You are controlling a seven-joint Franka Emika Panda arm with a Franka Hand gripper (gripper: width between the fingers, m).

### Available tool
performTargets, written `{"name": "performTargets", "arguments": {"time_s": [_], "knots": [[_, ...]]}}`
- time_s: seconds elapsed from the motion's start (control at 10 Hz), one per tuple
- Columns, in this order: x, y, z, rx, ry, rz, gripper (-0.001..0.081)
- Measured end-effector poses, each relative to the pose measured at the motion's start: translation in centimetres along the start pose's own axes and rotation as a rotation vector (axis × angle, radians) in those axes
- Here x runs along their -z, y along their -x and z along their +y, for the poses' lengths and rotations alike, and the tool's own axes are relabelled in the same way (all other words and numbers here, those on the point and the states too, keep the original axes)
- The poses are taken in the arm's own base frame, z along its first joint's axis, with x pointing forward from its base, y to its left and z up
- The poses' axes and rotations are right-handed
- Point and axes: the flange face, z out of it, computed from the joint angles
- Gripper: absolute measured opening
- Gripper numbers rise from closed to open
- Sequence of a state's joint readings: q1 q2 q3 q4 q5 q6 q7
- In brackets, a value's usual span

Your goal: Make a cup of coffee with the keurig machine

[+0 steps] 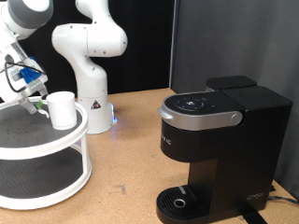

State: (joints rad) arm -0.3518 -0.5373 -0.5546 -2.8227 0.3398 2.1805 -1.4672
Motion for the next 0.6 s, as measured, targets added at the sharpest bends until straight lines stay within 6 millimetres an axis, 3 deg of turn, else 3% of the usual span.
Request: {"name": "performTargets", "arguments": {"time_s": [0.6], "knots": [[0.1, 2.4, -0.2, 0.064, -0.090, 0.101, 0.0803]]}}
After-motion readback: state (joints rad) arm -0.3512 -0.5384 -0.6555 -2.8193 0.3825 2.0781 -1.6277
